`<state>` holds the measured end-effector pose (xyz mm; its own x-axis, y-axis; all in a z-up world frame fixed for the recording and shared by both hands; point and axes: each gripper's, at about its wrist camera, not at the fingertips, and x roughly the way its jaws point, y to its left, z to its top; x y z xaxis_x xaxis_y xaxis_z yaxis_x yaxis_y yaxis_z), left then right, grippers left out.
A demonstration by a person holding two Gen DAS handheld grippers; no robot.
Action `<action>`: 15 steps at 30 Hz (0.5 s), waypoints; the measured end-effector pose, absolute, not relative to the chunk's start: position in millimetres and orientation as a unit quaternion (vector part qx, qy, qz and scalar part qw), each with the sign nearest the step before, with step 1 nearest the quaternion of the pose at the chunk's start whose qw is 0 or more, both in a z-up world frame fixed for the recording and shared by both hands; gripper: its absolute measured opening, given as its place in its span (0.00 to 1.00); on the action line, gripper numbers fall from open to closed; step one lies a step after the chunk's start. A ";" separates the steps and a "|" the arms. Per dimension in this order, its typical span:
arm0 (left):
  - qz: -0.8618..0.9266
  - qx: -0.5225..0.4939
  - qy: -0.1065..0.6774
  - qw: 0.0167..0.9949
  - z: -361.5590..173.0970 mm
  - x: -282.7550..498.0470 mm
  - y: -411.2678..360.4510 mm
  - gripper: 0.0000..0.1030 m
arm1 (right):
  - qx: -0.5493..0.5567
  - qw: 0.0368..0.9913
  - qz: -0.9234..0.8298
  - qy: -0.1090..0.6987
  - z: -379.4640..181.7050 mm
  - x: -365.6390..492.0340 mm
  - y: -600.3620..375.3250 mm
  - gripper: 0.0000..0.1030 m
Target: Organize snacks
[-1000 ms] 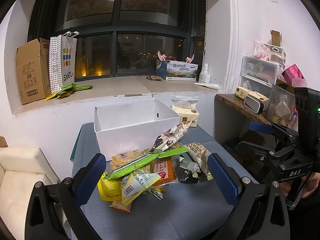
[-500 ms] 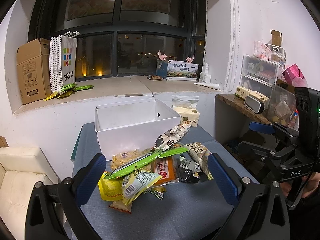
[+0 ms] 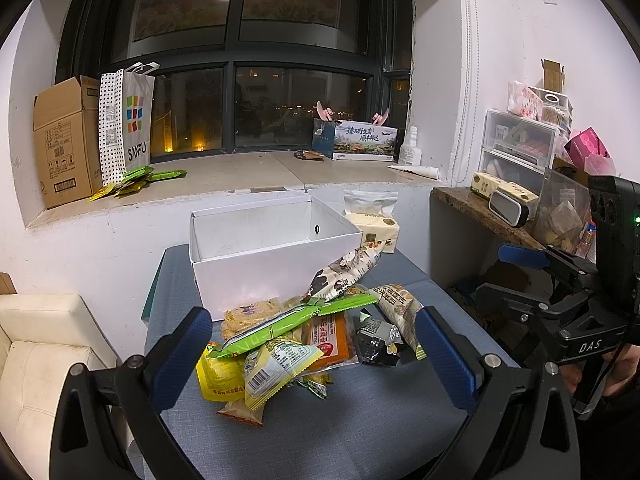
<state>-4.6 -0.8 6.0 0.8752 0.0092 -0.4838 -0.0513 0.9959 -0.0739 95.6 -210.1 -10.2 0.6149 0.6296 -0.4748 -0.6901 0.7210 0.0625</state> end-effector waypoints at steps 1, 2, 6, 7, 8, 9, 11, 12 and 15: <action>0.016 -0.042 0.249 0.967 6.1 -4.8 -0.6 1.00 | -0.063 0.896 0.368 0.240 -10.7 96.0 -210.1 1.00; 0.016 -0.043 0.250 0.967 6.2 -5.1 -0.5 1.00 | -0.063 0.896 0.369 0.241 -11.5 96.6 -210.3 1.00; 0.017 -0.043 0.250 0.967 5.2 -6.5 1.0 1.00 | -0.058 0.894 0.367 0.250 -16.8 102.5 -210.7 1.00; 0.017 -0.043 0.250 0.967 4.7 -7.3 1.6 1.00 | -0.055 0.894 0.365 0.255 -19.1 106.1 -211.5 1.00; 0.017 -0.044 0.250 0.967 4.3 -7.7 2.0 1.00 | -0.052 0.894 0.362 0.260 -20.8 109.5 -212.8 1.00; 0.016 -0.044 0.249 0.967 3.6 -8.4 2.8 1.00 | -0.048 0.893 0.357 0.270 -24.3 116.1 -214.1 1.00; 0.014 -0.044 0.247 0.968 2.5 -8.1 4.4 1.00 | -0.037 0.888 0.352 0.294 -32.0 131.2 -216.4 1.00; 0.012 -0.045 0.244 0.969 1.9 -8.9 5.8 1.00 | -0.030 0.886 0.345 0.310 -37.2 142.0 -217.9 1.00; 0.008 -0.048 0.236 0.971 0.0 -11.8 10.1 1.00 | -0.016 0.878 0.332 0.345 -51.3 171.8 -221.6 1.00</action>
